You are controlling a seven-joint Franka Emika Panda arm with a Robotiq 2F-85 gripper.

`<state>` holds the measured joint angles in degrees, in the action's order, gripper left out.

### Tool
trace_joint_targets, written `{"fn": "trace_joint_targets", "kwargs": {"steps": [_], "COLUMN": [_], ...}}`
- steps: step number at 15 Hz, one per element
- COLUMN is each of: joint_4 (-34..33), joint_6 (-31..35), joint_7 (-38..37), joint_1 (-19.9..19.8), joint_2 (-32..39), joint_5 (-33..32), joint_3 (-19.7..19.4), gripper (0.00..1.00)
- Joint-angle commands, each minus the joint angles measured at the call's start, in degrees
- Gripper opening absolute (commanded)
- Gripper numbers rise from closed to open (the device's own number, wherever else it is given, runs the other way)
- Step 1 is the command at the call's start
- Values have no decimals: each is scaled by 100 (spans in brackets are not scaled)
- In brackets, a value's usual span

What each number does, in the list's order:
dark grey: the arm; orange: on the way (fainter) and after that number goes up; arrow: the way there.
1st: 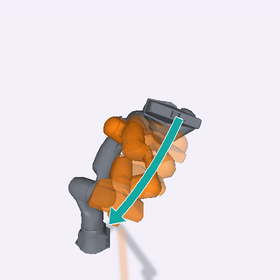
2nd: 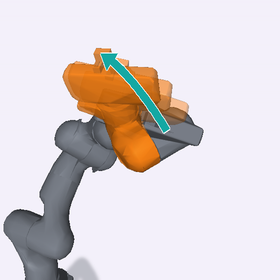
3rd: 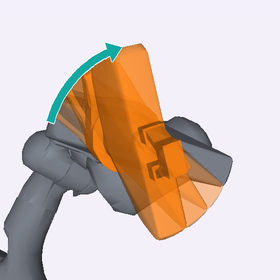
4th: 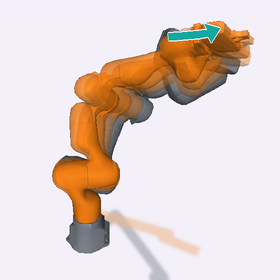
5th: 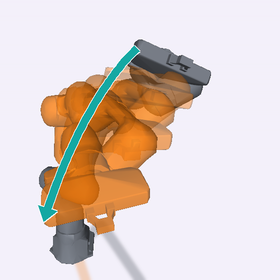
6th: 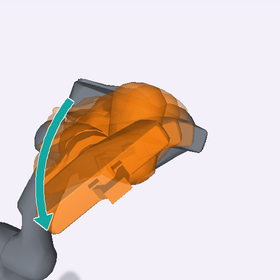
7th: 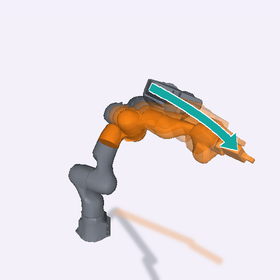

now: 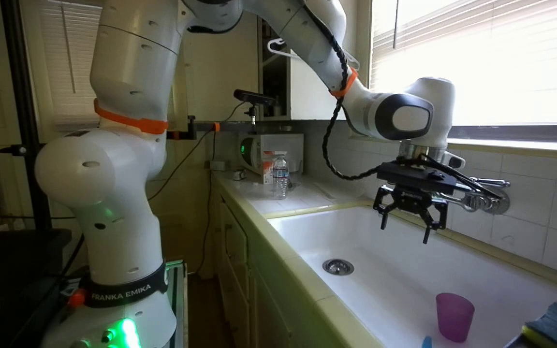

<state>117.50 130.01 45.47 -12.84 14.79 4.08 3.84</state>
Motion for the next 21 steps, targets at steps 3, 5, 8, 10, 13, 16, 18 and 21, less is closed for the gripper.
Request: {"fn": "trace_joint_targets", "kwargs": {"steps": [3, 5, 8, 10, 13, 16, 18, 21], "joint_4": [471, 599, 369, 431, 284, 185, 129, 37], "joint_6": [-80, -25, -11, -11, -83, -161, -132, -116], "joint_7": [-841, -1023, -906, -928, -1107, -1326, -1656, -2196], "joint_1": [383, 475, 520, 539, 567, 599, 645, 708], "joint_2": [-759, -977, -789, -857, -793, -810, -814, -848], "joint_5": [124, 38, 45, 42, 346, 689, 658, 584], "joint_3": [-173, -186, -233, -248, -255, -246, -258, -264], "gripper": [100, 100, 100, 100, 100, 100, 100, 100]}}
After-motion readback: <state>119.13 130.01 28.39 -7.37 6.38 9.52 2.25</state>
